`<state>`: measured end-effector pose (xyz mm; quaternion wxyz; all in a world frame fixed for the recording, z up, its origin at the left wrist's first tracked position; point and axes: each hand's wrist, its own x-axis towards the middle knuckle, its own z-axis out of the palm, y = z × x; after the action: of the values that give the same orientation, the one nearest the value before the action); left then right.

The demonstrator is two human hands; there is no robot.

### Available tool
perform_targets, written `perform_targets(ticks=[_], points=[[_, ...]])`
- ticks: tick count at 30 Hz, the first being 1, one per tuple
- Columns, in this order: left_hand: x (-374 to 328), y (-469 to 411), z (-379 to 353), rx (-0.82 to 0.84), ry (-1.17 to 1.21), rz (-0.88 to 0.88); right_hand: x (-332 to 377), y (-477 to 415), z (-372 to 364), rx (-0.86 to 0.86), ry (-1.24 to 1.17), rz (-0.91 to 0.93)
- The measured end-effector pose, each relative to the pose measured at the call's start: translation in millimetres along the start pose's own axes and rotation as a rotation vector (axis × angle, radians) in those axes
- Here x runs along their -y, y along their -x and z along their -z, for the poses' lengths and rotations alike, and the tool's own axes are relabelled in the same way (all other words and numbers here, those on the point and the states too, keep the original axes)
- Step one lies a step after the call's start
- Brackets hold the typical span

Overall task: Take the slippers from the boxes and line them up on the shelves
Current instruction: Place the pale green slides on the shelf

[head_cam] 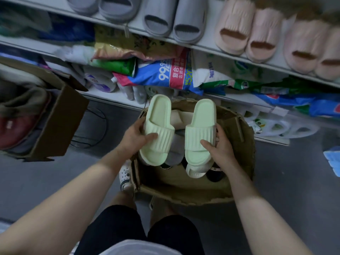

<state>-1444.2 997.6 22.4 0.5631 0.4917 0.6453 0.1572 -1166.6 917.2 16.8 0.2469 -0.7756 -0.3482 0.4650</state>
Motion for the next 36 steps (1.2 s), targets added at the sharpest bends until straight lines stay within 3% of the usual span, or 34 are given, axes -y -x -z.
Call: perform_targets(ticks=[9, 18, 29, 36], points=[[-24.7, 41.1, 97.1, -0.111, 0.215, -0.161, 101.0, 36.0, -28.1, 0.069, -0.068, 0.273], [-34.0, 15.5, 232.6, -0.221, 0.369, -0.284, 223.6, 26.6, -110.5, 0.113, -0.105, 0.442], [-69.4, -123.0, 461.0, -0.284, 0.269, -0.312, 402.9, -53.9, -276.6, 0.052, -0.094, 0.486], [-109.7, -221.3, 517.0, -0.238, 0.226, -0.253, 486.3, -121.1, -343.0, -0.037, 0.036, 0.442]])
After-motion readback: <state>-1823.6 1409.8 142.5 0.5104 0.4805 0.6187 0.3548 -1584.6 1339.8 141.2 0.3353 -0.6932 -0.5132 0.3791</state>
